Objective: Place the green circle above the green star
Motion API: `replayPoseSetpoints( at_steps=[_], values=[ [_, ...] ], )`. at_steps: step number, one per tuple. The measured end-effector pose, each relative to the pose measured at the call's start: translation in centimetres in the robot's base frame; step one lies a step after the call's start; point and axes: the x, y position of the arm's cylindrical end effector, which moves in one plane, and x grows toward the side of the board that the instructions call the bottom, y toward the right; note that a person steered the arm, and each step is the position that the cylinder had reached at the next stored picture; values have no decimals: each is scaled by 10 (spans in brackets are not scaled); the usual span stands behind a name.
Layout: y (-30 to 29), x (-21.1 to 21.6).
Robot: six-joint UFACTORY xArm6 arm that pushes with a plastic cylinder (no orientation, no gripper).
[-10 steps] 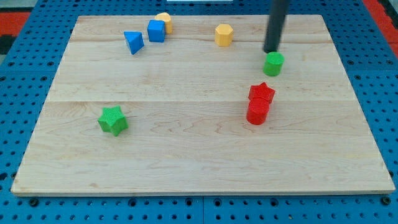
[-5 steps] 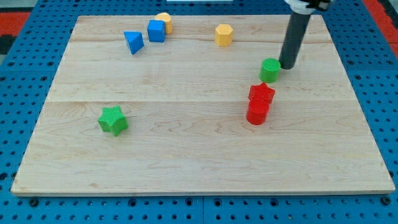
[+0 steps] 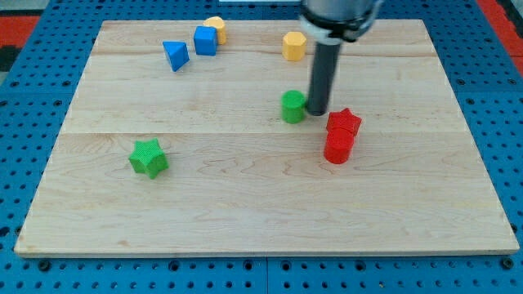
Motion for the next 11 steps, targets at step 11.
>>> replayPoseSetpoints(
  at_steps=[11],
  values=[
    [-135, -9]
  ],
)
